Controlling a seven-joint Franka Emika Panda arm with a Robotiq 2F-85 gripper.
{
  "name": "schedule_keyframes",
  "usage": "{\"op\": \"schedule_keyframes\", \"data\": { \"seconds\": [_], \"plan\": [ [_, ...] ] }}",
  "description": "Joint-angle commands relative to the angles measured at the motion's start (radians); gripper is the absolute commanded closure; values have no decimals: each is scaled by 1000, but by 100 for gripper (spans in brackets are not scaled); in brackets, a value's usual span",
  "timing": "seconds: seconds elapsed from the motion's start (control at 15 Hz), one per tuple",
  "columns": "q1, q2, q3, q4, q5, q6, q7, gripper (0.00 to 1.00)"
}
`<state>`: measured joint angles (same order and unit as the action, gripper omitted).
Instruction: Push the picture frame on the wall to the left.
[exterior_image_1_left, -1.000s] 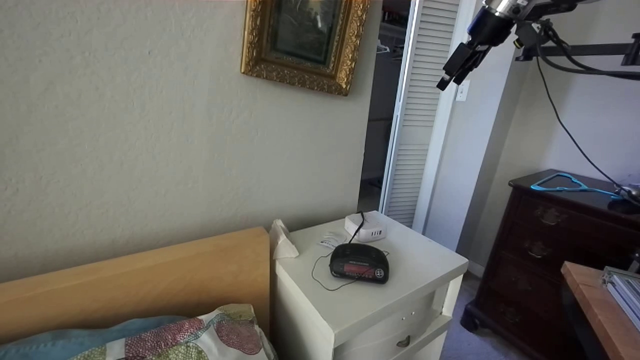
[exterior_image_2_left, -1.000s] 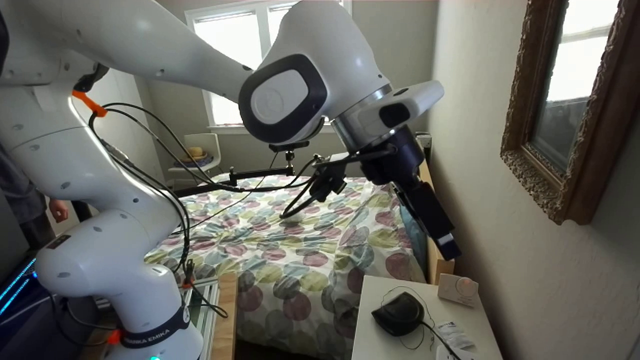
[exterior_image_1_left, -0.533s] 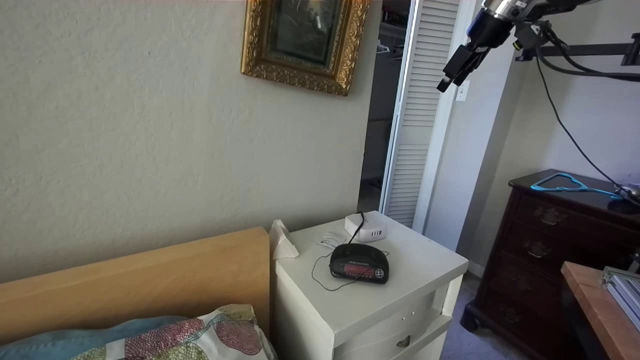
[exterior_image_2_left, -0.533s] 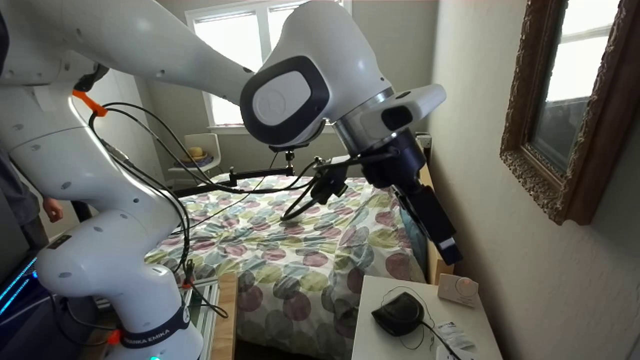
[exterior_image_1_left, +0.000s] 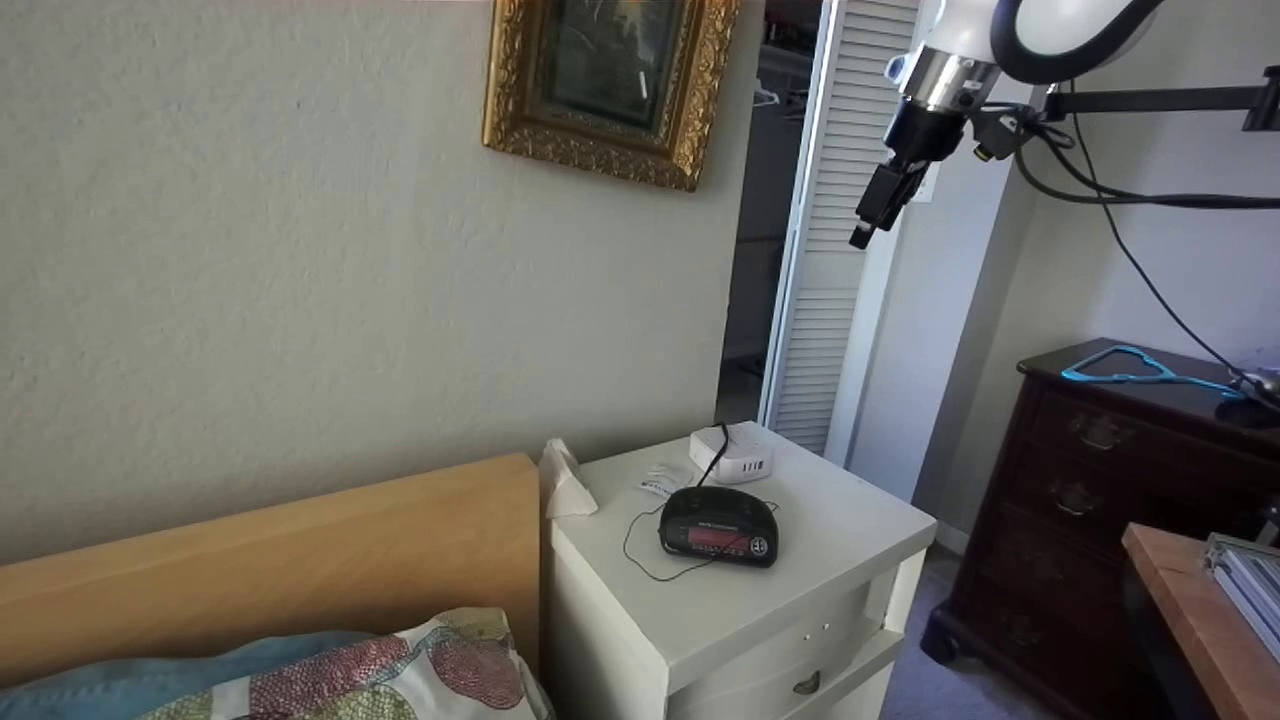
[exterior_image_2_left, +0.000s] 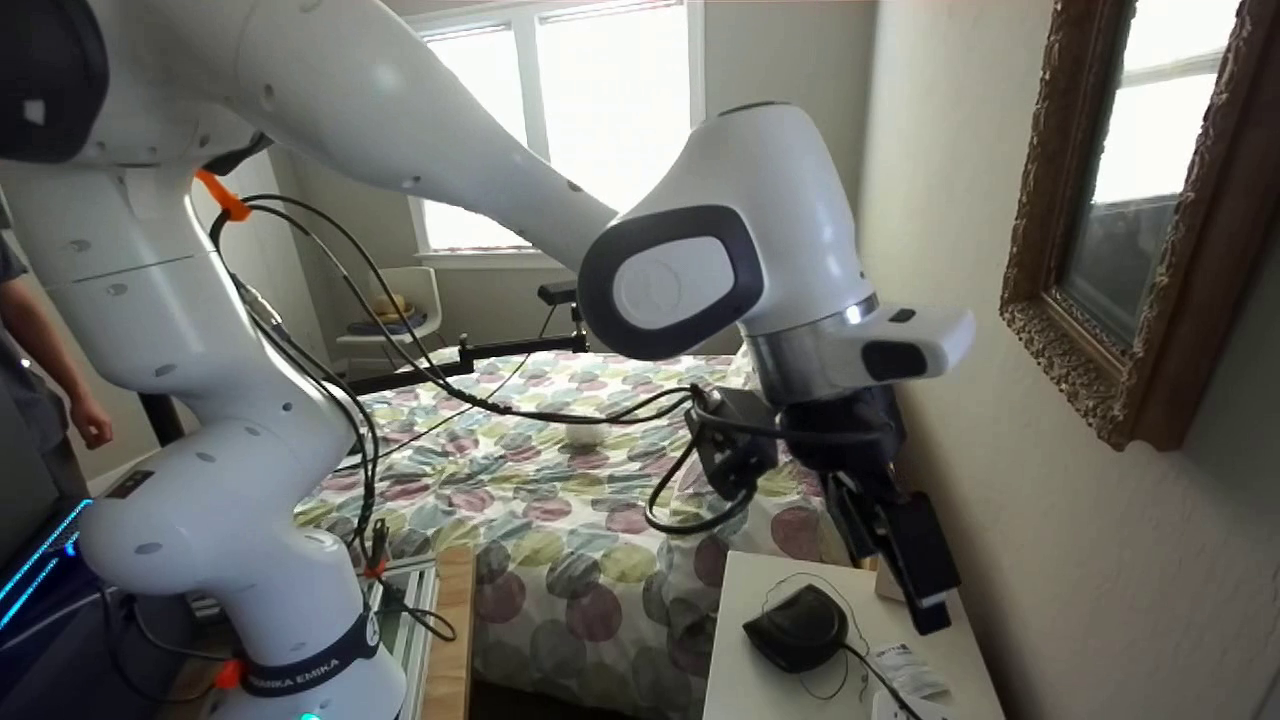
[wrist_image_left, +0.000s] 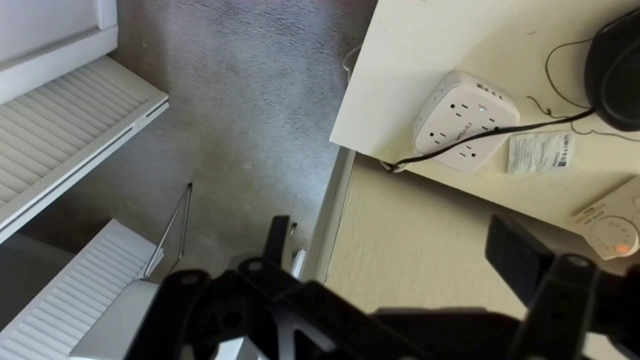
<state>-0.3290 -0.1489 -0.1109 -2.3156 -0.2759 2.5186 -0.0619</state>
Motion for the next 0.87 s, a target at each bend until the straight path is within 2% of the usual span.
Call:
{"op": "schedule_keyframes", "data": {
  "seconds": [0.0,0.27,0.47,0.73,0.8],
  "plan": [
    [49,102,-46,84,9,-70,-67,0],
    [72,175,-67,132,26,-109,-119,0],
    [85,225,-66,158,31,-94,-150,0],
    [101,285,-58,203,45,-133,-164,0],
    [102,247,-68,155,13,-92,-128,0]
  ]
}}
